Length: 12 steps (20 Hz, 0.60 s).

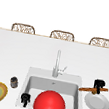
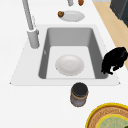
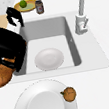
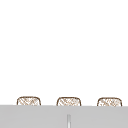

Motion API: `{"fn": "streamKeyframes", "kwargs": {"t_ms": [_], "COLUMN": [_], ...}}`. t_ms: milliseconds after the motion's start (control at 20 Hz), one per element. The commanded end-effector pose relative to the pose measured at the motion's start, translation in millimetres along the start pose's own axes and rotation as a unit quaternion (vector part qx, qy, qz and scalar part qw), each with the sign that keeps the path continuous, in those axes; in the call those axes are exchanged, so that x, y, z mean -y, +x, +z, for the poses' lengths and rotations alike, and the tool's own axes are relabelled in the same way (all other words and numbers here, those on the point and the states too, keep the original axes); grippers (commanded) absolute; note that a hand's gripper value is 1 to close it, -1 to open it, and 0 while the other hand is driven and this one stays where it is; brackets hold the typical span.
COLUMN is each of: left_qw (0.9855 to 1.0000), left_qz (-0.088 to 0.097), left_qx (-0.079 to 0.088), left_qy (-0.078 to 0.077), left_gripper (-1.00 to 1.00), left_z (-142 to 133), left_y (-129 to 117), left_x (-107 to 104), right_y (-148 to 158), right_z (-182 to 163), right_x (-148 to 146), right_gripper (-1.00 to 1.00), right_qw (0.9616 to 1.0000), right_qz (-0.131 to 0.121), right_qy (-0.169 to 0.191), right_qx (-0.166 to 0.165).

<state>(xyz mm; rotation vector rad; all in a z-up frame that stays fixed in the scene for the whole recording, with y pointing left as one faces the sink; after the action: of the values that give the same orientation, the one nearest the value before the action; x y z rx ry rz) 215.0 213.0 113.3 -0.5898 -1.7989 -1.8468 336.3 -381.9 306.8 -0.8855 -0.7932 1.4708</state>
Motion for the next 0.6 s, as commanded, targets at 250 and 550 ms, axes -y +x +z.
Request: {"fn": "streamKeyframes", "kwargs": {"t_ms": [250,550], "left_qw": [1.0,1.0], "left_qz": [0.0,0.0], "left_qx": [0.0,0.0], "left_qy": [0.0,0.0], "left_gripper": [0.0,0.0], "left_z": [0.0,0.0], "left_y": [0.0,0.0], "left_x": [0.0,0.0], "right_y": [52.2,80.7], "right_z": [16.8,20.4], "right_x": [7.7,6.0], "right_gripper": [1.0,1.0], "right_qw": [0.9995,0.9994], "right_qz": [-0.018,-0.022], "right_qy": [-0.016,-0.012], "right_qx": [-0.022,-0.025]}}
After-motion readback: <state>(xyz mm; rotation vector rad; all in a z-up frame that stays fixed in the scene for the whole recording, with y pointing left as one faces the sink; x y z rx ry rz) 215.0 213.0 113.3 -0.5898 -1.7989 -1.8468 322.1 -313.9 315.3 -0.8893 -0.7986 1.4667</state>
